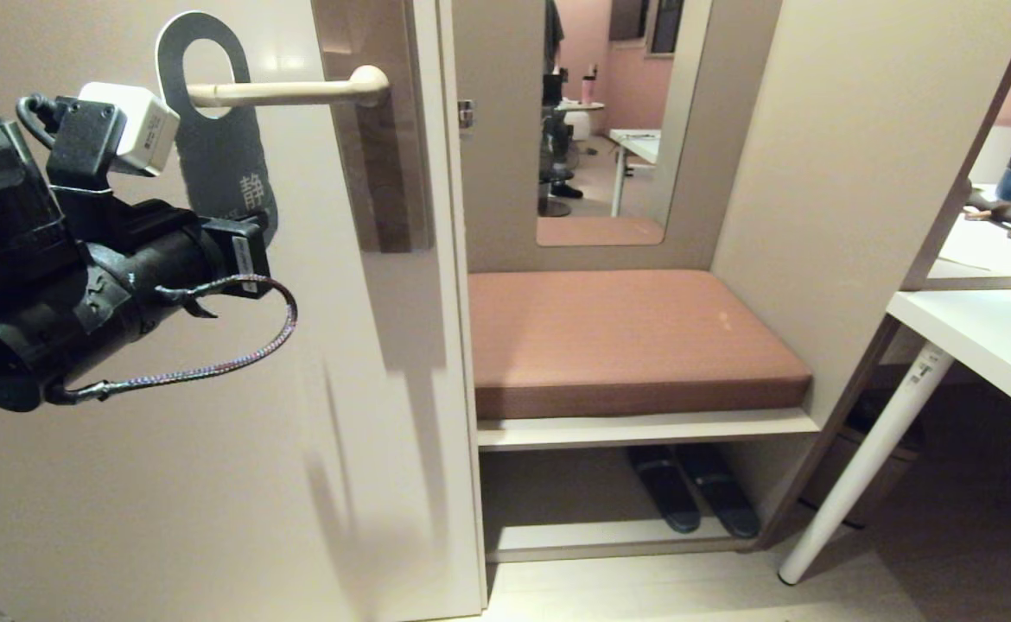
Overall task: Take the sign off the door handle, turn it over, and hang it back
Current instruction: Hang the sign back with the other side facing out
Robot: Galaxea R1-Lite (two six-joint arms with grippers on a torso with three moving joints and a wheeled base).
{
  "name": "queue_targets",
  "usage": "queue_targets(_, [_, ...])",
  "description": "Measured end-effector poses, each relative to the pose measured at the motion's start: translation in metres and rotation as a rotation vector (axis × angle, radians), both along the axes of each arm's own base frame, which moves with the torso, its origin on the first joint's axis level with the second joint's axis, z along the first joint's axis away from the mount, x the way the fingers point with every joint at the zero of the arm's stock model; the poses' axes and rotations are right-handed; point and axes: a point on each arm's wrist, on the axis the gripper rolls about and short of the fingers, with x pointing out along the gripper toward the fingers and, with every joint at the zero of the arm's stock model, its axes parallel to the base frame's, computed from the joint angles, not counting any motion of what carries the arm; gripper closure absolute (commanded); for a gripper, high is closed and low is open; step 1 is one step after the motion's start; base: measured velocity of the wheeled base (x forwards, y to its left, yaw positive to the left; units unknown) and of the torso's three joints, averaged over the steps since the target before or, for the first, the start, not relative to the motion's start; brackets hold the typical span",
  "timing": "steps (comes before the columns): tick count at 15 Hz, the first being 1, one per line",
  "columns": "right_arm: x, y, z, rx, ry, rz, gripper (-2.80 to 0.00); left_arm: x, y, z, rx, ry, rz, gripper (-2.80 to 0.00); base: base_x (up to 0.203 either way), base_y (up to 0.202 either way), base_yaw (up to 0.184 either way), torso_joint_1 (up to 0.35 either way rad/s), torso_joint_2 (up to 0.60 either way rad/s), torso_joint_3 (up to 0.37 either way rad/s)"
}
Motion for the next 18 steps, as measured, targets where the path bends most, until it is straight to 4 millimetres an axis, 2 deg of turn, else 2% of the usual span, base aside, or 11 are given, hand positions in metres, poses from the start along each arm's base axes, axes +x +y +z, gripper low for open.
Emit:
queue_targets(3, [0.000,0.000,0.000,-0.001,0.000,0.000,0.00,-0.001,-0.012,-0.004,0.002,0.014,-0.012,0.00,0.000,0.000,0.000,0.000,0.00,0.000])
queue_targets(11, [0.000,0.000,0.000,-0.001,0.000,0.000,0.00,0.009,-0.023,-0.016,0.017,0.053,0.002,0.00,0.000,0.000,0.000,0.000,0.00,0.000])
queue_targets(18, [0.000,0.000,0.000,0.000,0.000,0.001,0.00,0.011,-0.044,-0.013,0.011,0.044,-0.001,0.00,0.000,0.000,0.000,0.000,0.00,0.000])
